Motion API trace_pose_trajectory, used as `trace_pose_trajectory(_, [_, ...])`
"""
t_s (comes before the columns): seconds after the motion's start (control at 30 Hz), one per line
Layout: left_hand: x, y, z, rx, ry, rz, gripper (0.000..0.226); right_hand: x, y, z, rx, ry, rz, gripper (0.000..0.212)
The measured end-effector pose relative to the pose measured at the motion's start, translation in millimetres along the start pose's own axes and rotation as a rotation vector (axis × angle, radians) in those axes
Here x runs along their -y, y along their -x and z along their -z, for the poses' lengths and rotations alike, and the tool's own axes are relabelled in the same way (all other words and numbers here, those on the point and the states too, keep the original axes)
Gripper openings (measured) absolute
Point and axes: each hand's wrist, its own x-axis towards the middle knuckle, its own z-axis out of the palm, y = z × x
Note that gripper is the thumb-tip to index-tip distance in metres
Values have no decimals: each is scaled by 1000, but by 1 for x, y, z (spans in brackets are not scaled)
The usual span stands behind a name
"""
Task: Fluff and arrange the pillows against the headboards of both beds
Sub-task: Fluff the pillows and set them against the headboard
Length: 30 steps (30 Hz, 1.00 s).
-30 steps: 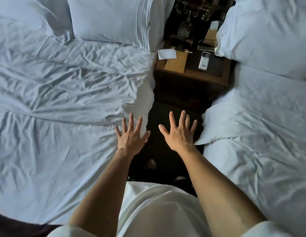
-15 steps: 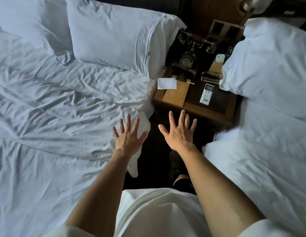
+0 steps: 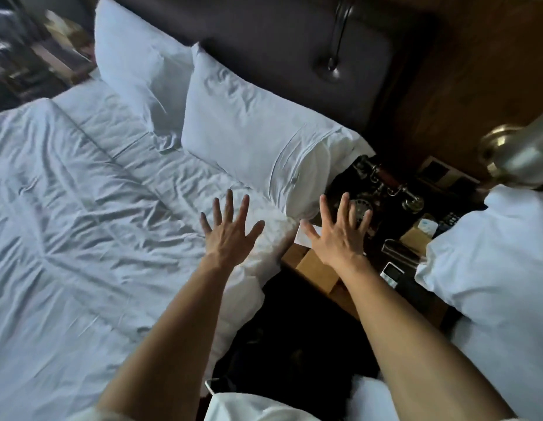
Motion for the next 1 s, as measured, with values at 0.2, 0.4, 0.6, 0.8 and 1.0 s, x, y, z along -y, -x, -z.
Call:
trace_pose_trajectory(0.2, [12,-89,45,-107,-40,12,76,17,-100,34,-61,19,26,84])
trace_pose_trajectory(0.4, [15,-214,49,-80,-41,-11,78,34,-206,29,-37,-17,-31,83])
trace_pose_trajectory(0.6, [-28,-319,20,6,195,22,79,17,-300,6,-4,-47,-97,86])
trace_pose_trajectory(0.8, [-62,-362,-23,62,328,-36,91,4,-343,-19,-185,44,-72,91])
trace_pose_trajectory(1.0, [-69,-362,-36,51,402,17,89,3,-347,-3,-126,-111,53,60])
